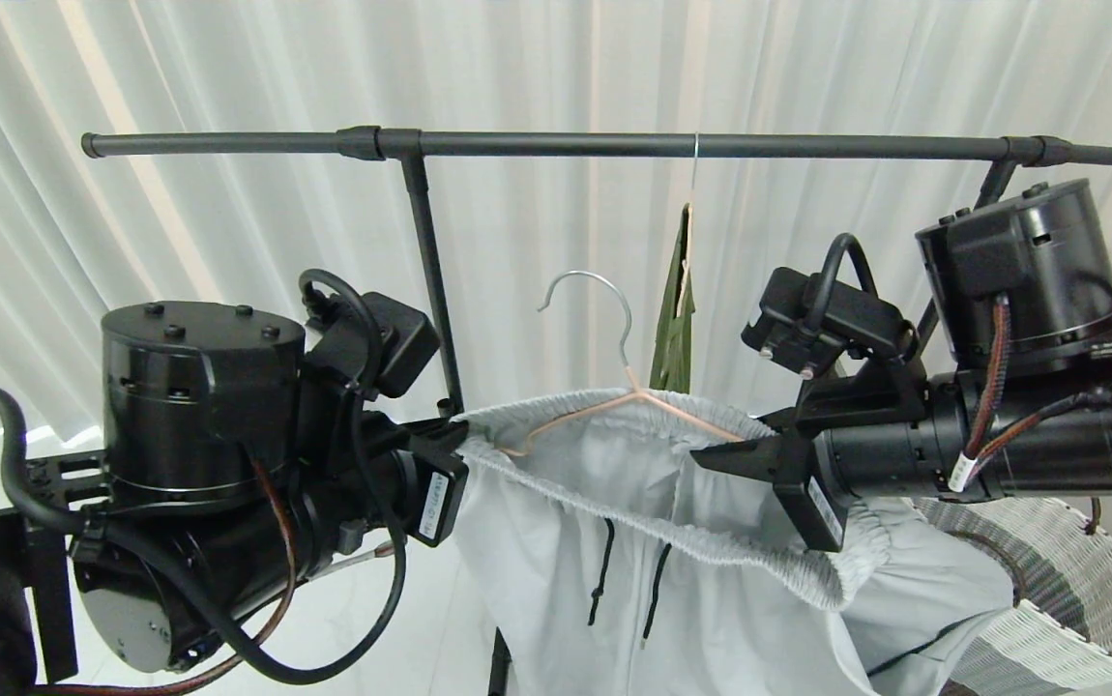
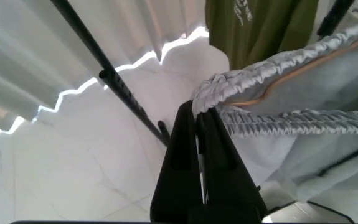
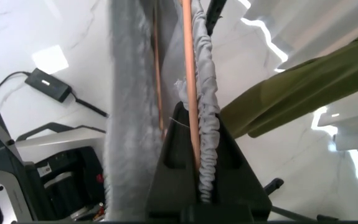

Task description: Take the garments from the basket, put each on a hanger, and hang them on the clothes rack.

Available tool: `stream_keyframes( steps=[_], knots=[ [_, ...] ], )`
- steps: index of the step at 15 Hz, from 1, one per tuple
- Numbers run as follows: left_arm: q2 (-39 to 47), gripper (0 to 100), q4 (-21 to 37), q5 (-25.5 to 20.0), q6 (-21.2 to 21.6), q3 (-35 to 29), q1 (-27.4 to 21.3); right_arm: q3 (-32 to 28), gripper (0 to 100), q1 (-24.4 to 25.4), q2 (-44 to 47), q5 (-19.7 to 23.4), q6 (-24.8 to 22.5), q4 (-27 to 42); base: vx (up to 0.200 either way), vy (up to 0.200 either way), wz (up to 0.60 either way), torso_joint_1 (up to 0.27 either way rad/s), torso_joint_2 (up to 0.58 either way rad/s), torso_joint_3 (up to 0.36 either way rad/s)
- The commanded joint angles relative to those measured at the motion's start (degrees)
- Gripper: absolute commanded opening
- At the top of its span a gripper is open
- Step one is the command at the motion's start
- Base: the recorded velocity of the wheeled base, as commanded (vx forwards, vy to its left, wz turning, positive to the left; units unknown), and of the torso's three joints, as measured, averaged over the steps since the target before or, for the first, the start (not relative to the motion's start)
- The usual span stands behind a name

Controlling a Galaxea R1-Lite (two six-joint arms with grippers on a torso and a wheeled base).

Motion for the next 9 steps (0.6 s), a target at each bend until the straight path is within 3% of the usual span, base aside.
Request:
stream_keyframes(
  steps=[1, 2, 9],
  knots=[
    [-0.5, 0, 0.0, -0.1, 0.0, 0.1, -1.5, -0.2, 0, -0.1, -0.3, 0.0, 0.0, 0.0, 0.000, 0.000, 0.00, 0.000, 0.00, 0.000],
    [-0.7, 100, 0.0, -0.1, 0.0, 0.2, -1.5, -0.1, 0, -0.2, -0.5, 0.0, 0.0, 0.0, 0.000, 0.000, 0.00, 0.000, 0.00, 0.000],
    [-9.8, 100, 0.0, -0.6, 0.5, 8.9, -1.3, 0.5, 0, -1.6, -2.4, -4.0, 0.2, 0.5, 0.000, 0.000, 0.00, 0.000, 0.00, 0.000]
  ],
)
